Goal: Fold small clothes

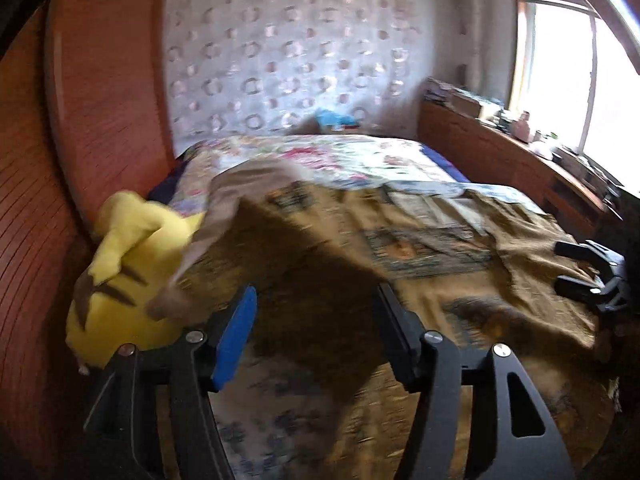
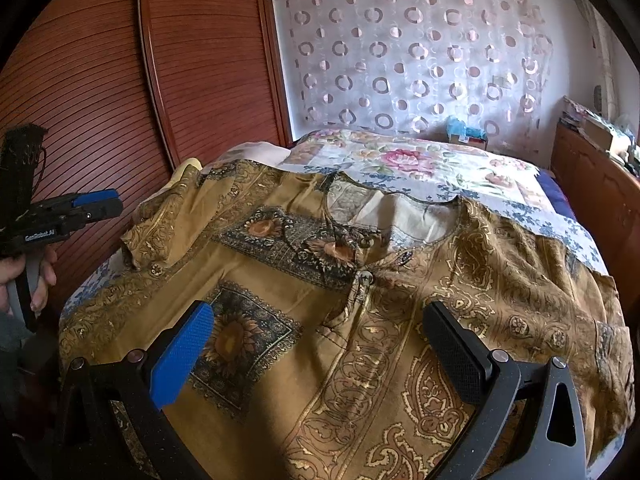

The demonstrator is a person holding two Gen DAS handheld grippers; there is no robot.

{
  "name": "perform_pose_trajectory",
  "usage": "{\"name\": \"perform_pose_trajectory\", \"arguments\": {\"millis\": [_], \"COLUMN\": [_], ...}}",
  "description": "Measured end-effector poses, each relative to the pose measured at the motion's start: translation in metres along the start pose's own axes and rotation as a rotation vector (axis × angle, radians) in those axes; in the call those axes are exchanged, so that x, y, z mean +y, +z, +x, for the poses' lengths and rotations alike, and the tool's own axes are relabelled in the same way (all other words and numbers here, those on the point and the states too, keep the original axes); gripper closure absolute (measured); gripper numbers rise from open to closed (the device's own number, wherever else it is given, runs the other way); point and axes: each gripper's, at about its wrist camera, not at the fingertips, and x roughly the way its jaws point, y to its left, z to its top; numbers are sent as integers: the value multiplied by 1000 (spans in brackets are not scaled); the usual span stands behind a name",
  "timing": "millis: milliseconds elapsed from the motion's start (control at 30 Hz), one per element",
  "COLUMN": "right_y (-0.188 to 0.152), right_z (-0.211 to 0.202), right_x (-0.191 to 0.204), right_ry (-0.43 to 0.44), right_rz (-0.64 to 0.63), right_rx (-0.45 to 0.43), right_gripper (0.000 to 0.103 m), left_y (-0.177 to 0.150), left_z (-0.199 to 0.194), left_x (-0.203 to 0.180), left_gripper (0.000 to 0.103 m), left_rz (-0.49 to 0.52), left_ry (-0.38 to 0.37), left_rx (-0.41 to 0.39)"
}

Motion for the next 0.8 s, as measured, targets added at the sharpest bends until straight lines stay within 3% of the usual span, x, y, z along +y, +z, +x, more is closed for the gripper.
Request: {"name": "perform_pose_trajectory", "arguments": {"millis": [133, 267, 567, 800], "right_y": [6, 15, 9, 8], "right_z": [4, 6, 11, 9], "right_x": [7, 16, 26, 23], "right_ry": [9, 21, 43, 42], "right_rz": [-19, -45, -63, -53], "right_rx": [-2, -12, -5, -2], "right_gripper": [0, 0, 0, 0], "left_y": [-8, -12, -12, -13], "left_z": [19, 41, 66, 82], "left_x": [24, 37, 41, 49], "left_gripper": [41, 41, 43, 58], "left_rz": [-49, -95, -163, -227], "left_ry": [51, 55, -19, -69], "left_rx": [58, 131, 169, 204]}}
